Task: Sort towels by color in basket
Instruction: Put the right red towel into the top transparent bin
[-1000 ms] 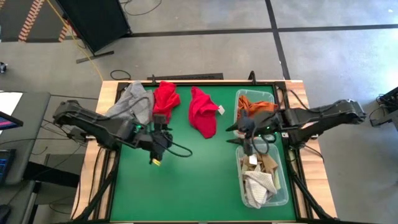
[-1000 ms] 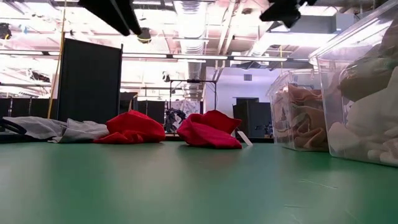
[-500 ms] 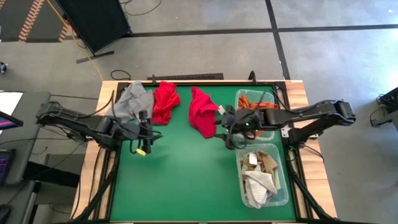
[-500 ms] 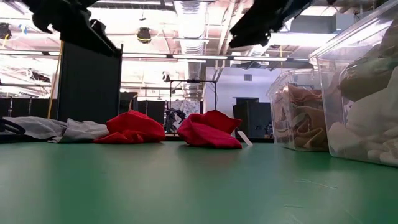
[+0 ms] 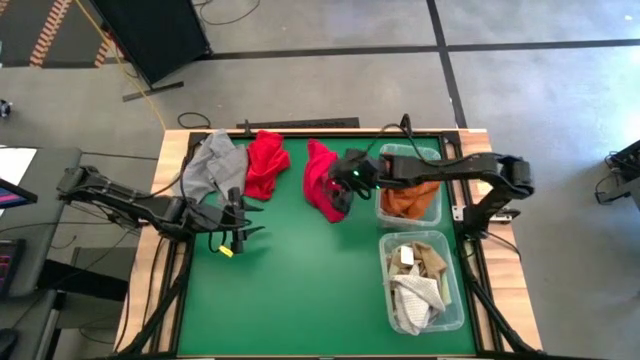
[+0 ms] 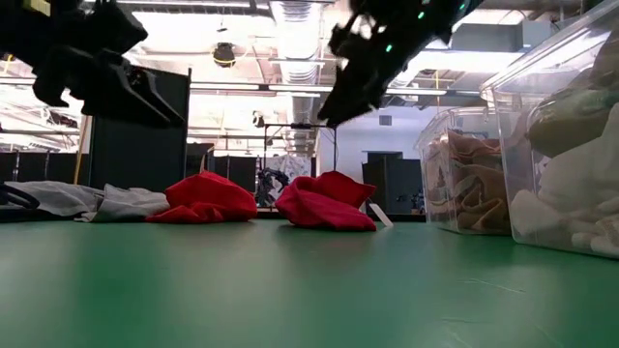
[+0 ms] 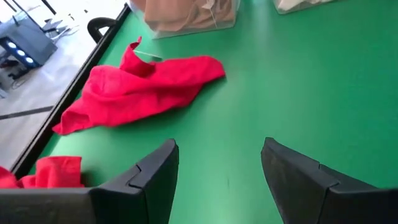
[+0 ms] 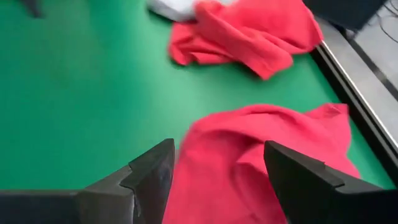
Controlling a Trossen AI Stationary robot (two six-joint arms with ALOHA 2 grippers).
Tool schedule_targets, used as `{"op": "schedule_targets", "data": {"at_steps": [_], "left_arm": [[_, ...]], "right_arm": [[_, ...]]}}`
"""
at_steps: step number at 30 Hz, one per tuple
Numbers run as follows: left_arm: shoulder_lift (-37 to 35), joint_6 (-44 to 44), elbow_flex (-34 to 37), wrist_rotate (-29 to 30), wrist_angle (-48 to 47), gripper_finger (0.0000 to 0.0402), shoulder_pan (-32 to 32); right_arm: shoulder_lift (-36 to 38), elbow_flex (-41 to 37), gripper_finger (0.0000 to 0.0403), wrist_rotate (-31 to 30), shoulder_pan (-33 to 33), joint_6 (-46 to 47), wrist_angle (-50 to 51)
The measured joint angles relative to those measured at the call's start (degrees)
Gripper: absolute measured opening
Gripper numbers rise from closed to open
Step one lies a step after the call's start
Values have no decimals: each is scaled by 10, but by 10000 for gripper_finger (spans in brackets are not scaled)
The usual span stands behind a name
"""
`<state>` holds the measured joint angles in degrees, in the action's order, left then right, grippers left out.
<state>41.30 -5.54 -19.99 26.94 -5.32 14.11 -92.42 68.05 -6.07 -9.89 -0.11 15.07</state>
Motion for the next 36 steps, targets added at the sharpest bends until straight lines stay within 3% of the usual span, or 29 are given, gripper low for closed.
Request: {"op": "schedule_targets", "data": {"at_steps": [6, 17, 30, 33, 36], "left_arm": [[0, -2, 29, -2, 29, 217, 0], [0, 80, 86, -17, 103, 217, 0], [0, 156, 107, -29, 139, 217, 0], [0, 162, 107, -29, 142, 217, 1], [0, 167, 107, -28, 150, 217, 1]], "right_arm": [[-61, 24, 289, 15, -35, -30, -4], [-183, 82, 396, 15, -78, -34, 4], [-261, 94, 377, 37, -98, -39, 49], [-277, 95, 346, 45, -98, -22, 48], [-291, 95, 291, 45, -96, -14, 47]]}}
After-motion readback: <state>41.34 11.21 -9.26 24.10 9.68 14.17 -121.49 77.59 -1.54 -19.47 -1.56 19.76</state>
